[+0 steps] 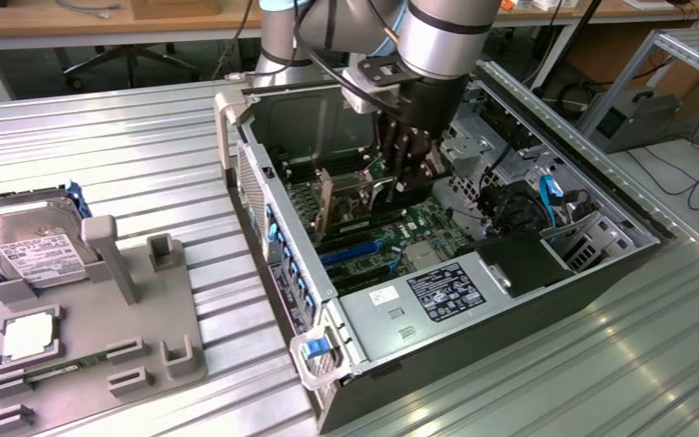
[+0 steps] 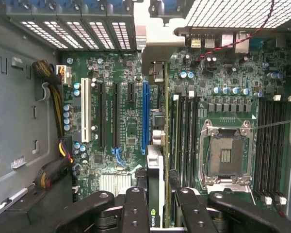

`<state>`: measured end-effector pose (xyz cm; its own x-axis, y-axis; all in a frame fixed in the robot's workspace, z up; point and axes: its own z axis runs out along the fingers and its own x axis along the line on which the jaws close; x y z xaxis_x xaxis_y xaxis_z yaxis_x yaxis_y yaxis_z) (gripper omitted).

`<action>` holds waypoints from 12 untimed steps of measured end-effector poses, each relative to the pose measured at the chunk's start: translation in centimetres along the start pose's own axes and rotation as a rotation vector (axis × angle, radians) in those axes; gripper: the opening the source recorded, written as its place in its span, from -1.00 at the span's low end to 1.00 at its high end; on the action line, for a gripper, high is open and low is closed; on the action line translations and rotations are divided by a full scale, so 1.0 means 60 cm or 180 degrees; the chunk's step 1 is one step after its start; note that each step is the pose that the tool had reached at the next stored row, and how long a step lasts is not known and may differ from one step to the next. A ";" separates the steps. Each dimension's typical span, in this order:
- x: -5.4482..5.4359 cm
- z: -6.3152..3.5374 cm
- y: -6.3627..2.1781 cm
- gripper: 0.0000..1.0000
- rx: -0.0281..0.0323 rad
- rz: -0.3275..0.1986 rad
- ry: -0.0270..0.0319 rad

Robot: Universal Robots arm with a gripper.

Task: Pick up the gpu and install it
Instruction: 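Insert the gpu into the slot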

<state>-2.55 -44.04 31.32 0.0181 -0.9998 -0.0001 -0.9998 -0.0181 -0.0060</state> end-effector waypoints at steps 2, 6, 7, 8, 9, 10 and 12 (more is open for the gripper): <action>0.000 0.000 0.003 -0.47 0.0000 0.0000 0.0000; 0.000 0.004 0.005 -0.47 0.0000 -0.0001 0.0000; 0.000 0.005 0.005 -0.47 0.0000 -0.0001 0.0000; 0.000 0.007 0.005 -0.47 0.0000 0.0000 0.0000; 0.000 0.009 0.005 -0.47 0.0000 0.0000 0.0000; 0.000 0.011 0.005 -0.47 0.0000 0.0000 0.0000; 0.000 0.012 0.005 -0.47 0.0000 0.0000 0.0000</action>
<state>-2.87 -44.04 30.58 0.0182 -0.9998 0.0000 -0.9998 -0.0182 -0.0060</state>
